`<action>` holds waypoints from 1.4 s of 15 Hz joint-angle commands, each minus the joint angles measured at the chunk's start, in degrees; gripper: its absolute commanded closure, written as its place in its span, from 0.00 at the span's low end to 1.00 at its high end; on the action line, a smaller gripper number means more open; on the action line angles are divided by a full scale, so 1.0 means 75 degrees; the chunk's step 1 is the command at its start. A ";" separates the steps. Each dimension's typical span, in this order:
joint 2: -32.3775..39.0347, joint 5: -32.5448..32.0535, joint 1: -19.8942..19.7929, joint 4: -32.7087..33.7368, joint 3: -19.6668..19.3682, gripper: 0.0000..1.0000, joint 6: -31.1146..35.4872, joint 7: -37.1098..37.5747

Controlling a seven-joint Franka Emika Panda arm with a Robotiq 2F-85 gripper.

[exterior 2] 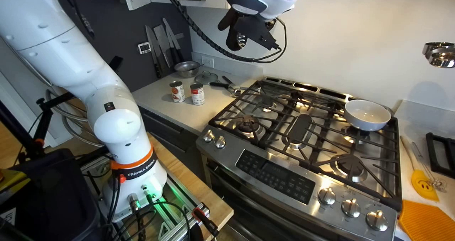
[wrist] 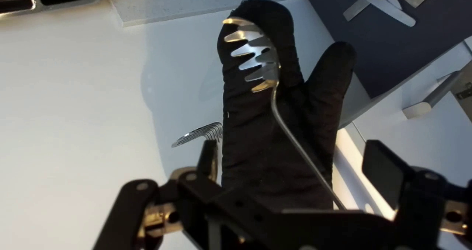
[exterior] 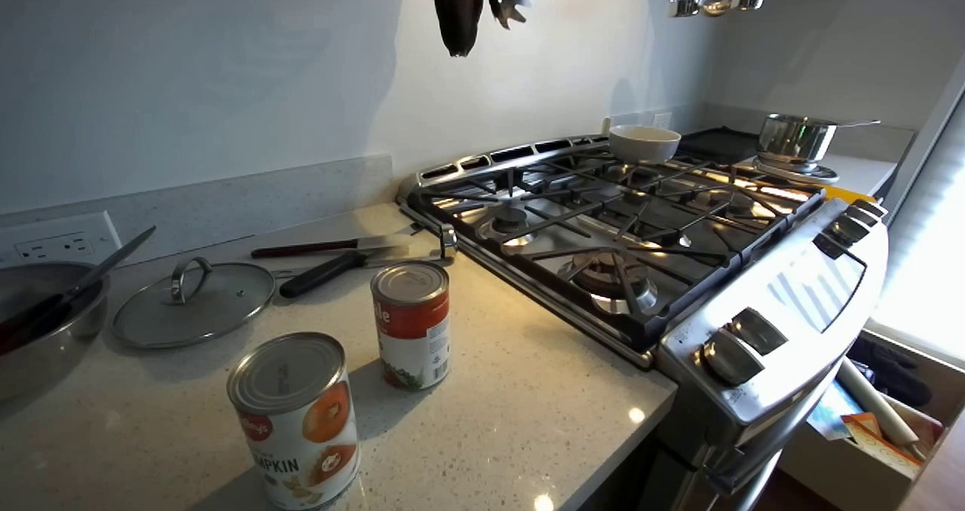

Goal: Hang the kitchen mitt on the hook

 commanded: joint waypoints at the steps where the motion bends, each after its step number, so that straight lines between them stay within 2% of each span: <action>1: -0.0914 -0.0348 -0.0020 -0.0695 0.0299 0.00 0.0832 0.0610; 12: -0.2306 -0.1403 0.0133 -0.1304 0.0922 0.00 0.2689 0.2101; 16: -0.2683 -0.1765 0.0296 -0.1520 0.0922 0.00 0.3075 0.2426; 17: -0.2716 -0.2163 0.0279 -0.1541 0.0945 0.00 0.3149 0.2222; 18: -0.2412 -0.1870 0.0542 -0.1246 0.0669 0.00 0.3018 0.2252; 21: -0.2544 -0.2190 0.0600 -0.1322 0.0657 0.00 0.3119 0.2271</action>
